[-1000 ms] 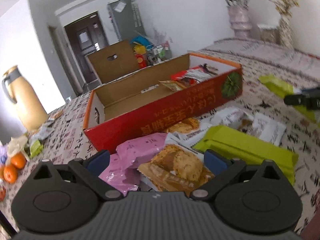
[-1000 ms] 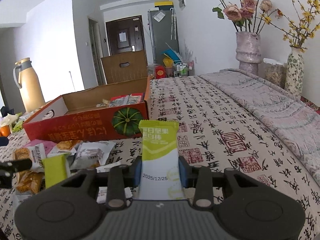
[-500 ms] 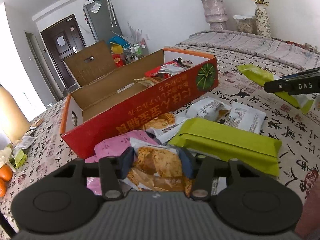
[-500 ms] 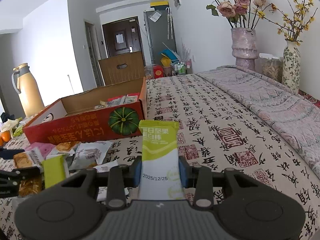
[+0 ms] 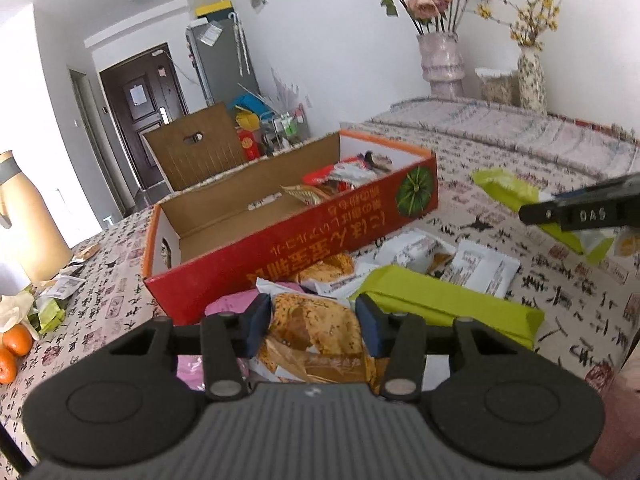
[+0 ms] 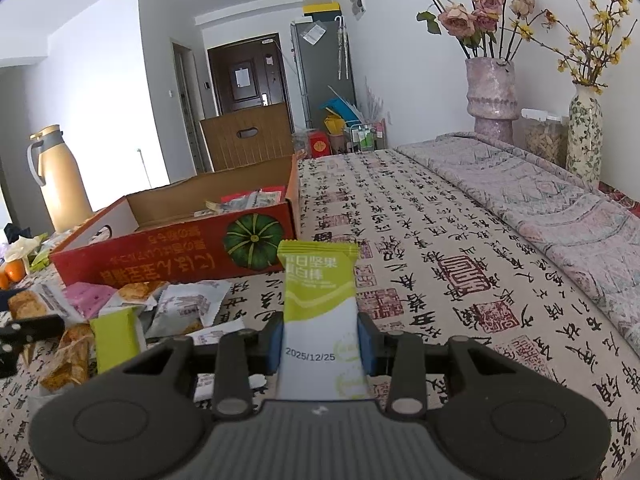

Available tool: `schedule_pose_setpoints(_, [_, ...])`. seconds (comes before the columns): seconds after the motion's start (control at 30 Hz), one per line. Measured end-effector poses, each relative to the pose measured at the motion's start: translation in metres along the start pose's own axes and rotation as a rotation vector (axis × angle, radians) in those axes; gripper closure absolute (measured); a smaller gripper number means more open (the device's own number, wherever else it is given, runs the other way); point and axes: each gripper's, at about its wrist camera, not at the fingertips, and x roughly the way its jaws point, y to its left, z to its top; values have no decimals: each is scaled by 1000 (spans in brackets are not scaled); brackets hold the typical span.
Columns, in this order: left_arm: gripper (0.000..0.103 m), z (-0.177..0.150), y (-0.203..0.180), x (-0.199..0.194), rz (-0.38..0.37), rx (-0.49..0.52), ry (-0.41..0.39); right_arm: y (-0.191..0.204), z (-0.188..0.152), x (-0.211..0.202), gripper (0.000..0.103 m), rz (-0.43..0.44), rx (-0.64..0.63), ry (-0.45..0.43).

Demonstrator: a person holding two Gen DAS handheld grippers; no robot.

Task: Organize snacks
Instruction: 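Grasp the brown biscuit packet with the left gripper while the right gripper holds the bar, then carry both held snacks over the box, lower them in and open both grippers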

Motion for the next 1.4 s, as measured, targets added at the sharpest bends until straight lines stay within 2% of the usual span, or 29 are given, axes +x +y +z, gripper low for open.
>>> schedule_pose_setpoints(0.3, [55,17,12,-11,-1,-116,-81,14,9,-1,67,27,-27,-23])
schedule_pose_setpoints(0.6, [55,42,36,-9,30,-246,-156,37,38,5,67,70,-54,-90])
schedule_pose_setpoints(0.97, [55,70,68,12,88,-338,-189,66,82,36,67,122,-98,-148])
schedule_pose_setpoints(1.4, [55,107,91,65,146,-377,-177,89,130,99,67,123,-121,-139])
